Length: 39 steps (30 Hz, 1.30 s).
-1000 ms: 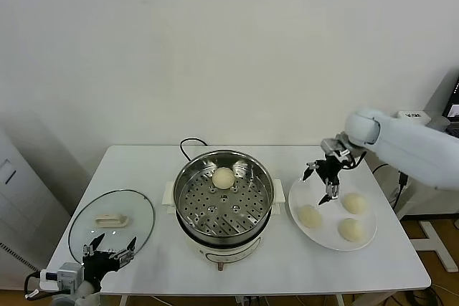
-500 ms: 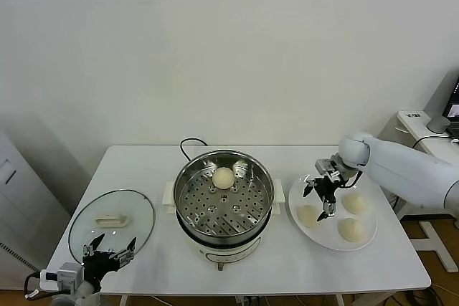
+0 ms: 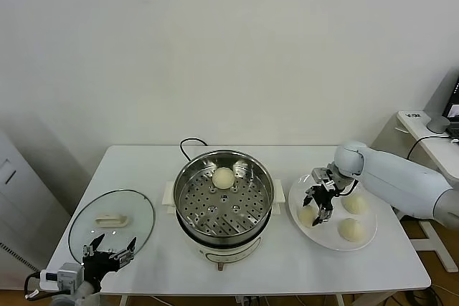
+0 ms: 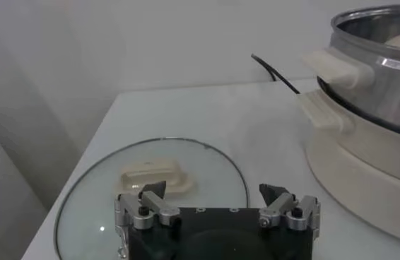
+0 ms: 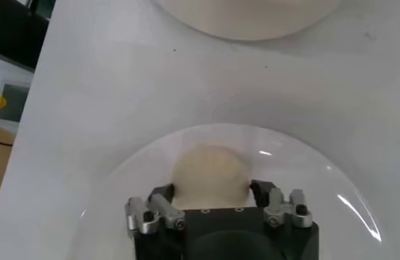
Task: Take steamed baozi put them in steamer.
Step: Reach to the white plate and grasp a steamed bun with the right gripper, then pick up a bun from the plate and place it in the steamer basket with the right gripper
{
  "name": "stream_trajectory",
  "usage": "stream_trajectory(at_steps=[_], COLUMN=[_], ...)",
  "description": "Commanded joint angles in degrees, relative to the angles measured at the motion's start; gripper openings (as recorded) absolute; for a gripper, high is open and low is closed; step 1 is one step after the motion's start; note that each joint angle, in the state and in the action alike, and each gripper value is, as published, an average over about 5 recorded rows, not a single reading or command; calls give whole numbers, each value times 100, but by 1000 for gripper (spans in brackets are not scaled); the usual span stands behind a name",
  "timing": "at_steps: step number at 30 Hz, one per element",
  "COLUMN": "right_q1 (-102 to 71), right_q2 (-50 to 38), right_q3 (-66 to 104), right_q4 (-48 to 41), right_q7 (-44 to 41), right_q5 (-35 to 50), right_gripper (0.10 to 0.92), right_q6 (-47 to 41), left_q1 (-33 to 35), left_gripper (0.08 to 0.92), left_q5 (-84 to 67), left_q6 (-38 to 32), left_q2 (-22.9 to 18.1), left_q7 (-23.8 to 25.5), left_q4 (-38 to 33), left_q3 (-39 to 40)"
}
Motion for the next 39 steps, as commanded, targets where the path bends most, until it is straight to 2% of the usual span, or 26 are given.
stream_trajectory(at_steps=[1, 6, 13, 24, 33, 39], right_q1=[-23, 604, 2261, 4303, 4330, 3820], right_q2=[-14, -219, -591, -501, 140, 658], right_q3=[71, -322, -1138, -2004, -1818, -1606], right_q4=[16, 283, 865, 1712, 2387, 2615], right_q7=[-19, -215, -687, -875, 49, 801], right_q5=[-10, 396, 1422, 2933, 4377, 4770], right_gripper=[487, 483, 484, 484, 484, 484], right_q6=[-22, -71, -454, -1201, -1831, -2083], left_q1=[16, 19, 16, 42, 46, 55], left_gripper=[823, 823, 823, 823, 823, 823], left_q5=[3, 4, 4, 9, 11, 34], left_q6=[9, 20, 43, 46, 45, 47], left_q2=[-12, -19, 4, 25, 46, 30], left_q7=[0, -6, -14, -16, -16, -16], left_q4=[-7, -21, -32, -87, -127, -150], left_q3=[-11, -19, -24, -18, 4, 30])
